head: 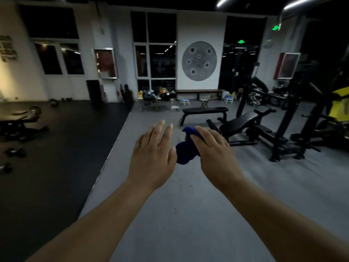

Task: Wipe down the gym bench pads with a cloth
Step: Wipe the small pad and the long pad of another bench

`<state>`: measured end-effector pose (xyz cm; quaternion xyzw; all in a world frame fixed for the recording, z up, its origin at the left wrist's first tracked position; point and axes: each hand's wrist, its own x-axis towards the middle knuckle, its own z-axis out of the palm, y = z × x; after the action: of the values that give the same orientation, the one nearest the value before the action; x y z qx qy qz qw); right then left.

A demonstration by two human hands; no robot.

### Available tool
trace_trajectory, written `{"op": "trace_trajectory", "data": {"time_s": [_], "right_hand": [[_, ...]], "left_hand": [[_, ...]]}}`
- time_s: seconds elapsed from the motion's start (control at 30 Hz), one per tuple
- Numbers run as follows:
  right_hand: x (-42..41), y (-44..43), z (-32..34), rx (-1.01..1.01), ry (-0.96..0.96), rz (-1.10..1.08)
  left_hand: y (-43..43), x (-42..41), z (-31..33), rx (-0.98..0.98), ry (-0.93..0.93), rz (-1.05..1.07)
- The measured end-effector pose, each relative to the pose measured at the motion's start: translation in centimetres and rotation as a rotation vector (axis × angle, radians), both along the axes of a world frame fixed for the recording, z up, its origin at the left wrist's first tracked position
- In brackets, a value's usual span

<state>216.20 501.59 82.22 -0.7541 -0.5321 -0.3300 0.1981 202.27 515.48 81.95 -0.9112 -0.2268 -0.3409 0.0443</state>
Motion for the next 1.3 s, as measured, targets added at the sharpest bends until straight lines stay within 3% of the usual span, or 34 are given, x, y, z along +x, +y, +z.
{"op": "trace_trajectory", "data": {"time_s": [0.3,0.53,1.3], "right_hand": [[12.9,15.0,-0.7,0.006,0.047,0.117],[22.6,25.7,0.7,0.011,0.026,0.138],[49.6,71.1,2.9,0.034,-0.013,0.031]], "left_hand": [[12.2,11.2,0.0,0.046,0.078,0.134],[22.5,20.4,1.5,0.048,0.036,0.175],[70.6,48.5,3.0,0.086,-0.005,0.067]]}}
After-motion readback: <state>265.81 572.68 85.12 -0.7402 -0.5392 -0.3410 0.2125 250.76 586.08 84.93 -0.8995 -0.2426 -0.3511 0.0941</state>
